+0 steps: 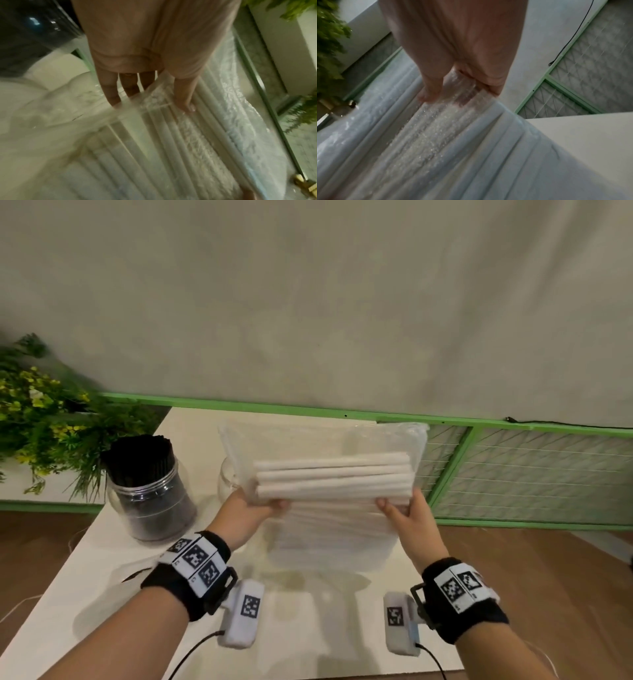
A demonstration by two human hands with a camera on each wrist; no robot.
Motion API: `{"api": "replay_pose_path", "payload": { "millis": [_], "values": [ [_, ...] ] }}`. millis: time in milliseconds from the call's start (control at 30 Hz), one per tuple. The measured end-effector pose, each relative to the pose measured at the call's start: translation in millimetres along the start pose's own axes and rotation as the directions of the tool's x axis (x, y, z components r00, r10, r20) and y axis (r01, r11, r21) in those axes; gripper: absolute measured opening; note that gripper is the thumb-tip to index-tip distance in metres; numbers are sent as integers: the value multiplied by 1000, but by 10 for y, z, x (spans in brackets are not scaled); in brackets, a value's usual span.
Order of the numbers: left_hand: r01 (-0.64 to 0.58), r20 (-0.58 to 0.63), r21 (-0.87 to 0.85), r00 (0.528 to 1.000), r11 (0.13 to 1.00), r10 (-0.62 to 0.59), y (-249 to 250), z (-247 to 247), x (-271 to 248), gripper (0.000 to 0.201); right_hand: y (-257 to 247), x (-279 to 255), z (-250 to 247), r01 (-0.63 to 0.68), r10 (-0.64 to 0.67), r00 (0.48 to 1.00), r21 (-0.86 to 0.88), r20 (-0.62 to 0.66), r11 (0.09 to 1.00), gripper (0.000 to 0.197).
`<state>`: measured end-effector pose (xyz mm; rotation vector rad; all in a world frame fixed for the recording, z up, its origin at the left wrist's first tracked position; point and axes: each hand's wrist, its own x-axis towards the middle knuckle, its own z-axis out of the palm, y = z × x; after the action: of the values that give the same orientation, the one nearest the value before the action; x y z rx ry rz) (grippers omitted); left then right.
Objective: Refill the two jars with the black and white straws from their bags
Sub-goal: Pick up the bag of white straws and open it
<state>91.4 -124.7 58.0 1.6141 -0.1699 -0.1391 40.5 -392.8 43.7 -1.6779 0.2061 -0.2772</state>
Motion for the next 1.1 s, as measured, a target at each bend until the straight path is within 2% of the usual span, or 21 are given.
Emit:
{"api": "replay_pose_path", "payload": {
  "millis": [133, 267, 467, 667, 733, 833, 933, 967, 1100],
  "values": [
    [0, 13, -8, 1000, 1000, 1, -13, 3, -61, 36, 0, -18, -44, 3, -3, 1000, 5, 7, 1000, 36],
    [-25, 23, -38, 999, 999, 26, 17, 7, -49, 39, -53, -14, -63, 29, -29, 1000, 48, 6, 998, 40],
    [-36, 87, 17, 996, 999, 35, 136, 48, -70, 24, -137, -37, -70, 76, -78, 997, 97, 19, 992, 54],
    [-8, 82, 104, 997, 995, -1, 131, 63, -61, 22, -121, -31, -73, 105, -107, 994, 87, 16, 991, 45],
    [11, 106, 112, 994, 994, -24, 187, 72, -90, 28, -132, -43, -77, 108, -110, 994, 103, 15, 989, 50],
    [60, 139, 171, 987, 983, -85, 293, 139, -159, 50, -149, -37, -68, 100, -91, 994, 149, -64, 984, 57],
    [152, 70, 222, 983, 963, -171, 316, 198, -173, 60, -141, 0, -36, 126, -94, 971, 137, -219, 983, 38],
    [157, 51, 225, 984, 962, -172, 303, 198, -159, 61, -148, 9, -25, 140, -101, 963, 144, -251, 980, 31],
    [130, 10, 221, 991, 967, -135, 280, 141, -129, 56, -186, 36, -37, 163, -116, 948, 142, -295, 976, 31]
  ]
}}
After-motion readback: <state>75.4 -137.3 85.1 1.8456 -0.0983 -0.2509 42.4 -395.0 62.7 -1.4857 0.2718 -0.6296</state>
